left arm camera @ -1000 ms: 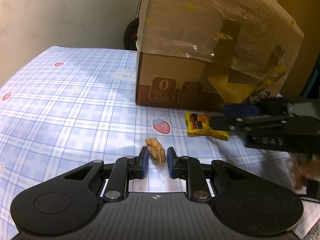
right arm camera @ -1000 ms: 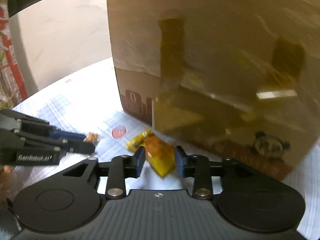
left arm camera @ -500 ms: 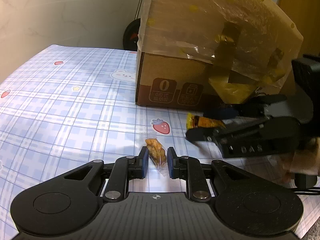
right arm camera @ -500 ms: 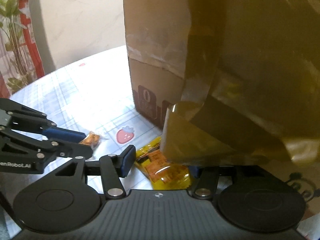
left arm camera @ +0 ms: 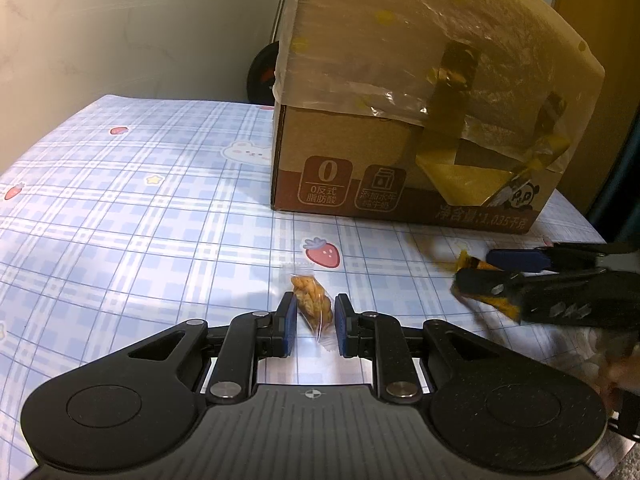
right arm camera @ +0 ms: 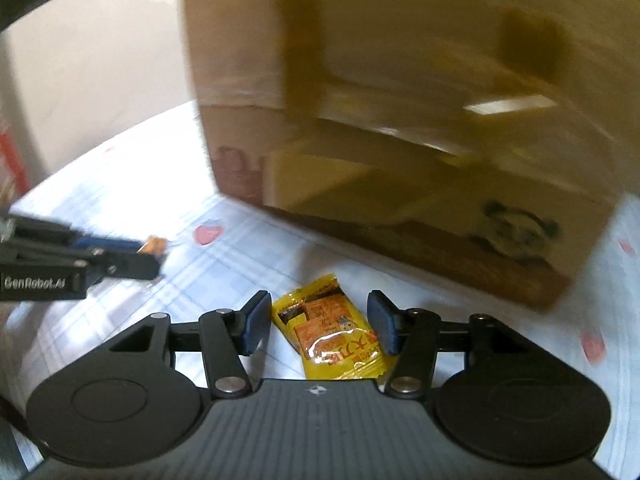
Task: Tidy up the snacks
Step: 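Grasp the yellow packet with the right gripper while the left holds the clear packet, then lift both packets over the box and open both grippers inside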
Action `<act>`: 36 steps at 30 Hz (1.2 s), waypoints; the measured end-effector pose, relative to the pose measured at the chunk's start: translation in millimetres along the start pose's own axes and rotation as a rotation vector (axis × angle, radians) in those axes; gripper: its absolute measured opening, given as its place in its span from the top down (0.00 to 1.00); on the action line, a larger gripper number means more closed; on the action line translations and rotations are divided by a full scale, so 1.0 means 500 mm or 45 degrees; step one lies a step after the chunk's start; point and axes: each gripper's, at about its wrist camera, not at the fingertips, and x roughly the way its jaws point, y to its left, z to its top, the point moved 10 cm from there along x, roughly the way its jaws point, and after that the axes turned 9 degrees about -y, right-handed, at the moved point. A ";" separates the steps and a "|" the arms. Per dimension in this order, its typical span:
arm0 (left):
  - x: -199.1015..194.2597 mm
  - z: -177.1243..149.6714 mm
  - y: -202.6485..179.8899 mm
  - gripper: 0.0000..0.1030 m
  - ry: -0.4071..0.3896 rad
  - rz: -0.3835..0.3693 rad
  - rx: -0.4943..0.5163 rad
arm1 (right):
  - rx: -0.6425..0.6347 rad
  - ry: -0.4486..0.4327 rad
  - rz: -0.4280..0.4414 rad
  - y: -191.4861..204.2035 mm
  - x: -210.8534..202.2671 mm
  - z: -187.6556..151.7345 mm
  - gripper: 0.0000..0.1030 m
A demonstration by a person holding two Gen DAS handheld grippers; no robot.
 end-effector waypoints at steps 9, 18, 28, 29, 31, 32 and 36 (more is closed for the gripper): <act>-0.001 0.000 0.001 0.79 -0.005 0.001 -0.011 | -0.054 -0.019 0.153 0.002 -0.047 0.011 0.40; 0.001 0.001 0.003 0.79 -0.003 -0.002 -0.006 | -0.132 0.022 0.109 -0.004 -0.011 -0.003 0.40; 0.001 0.001 0.005 0.79 0.002 0.000 -0.017 | -0.049 -0.031 0.044 -0.028 -0.045 -0.014 0.66; 0.001 0.003 0.007 0.79 0.007 0.000 -0.029 | -0.041 -0.034 0.036 -0.030 -0.049 -0.014 0.66; 0.002 0.004 0.007 0.80 0.018 0.006 -0.028 | -0.035 -0.051 0.026 -0.034 -0.059 -0.012 0.67; 0.000 0.004 0.005 0.80 0.020 0.011 -0.018 | -0.031 -0.063 0.024 -0.035 -0.066 -0.009 0.67; -0.013 0.017 -0.001 0.80 0.005 0.010 -0.012 | -0.019 -0.112 0.027 -0.031 -0.093 0.010 0.67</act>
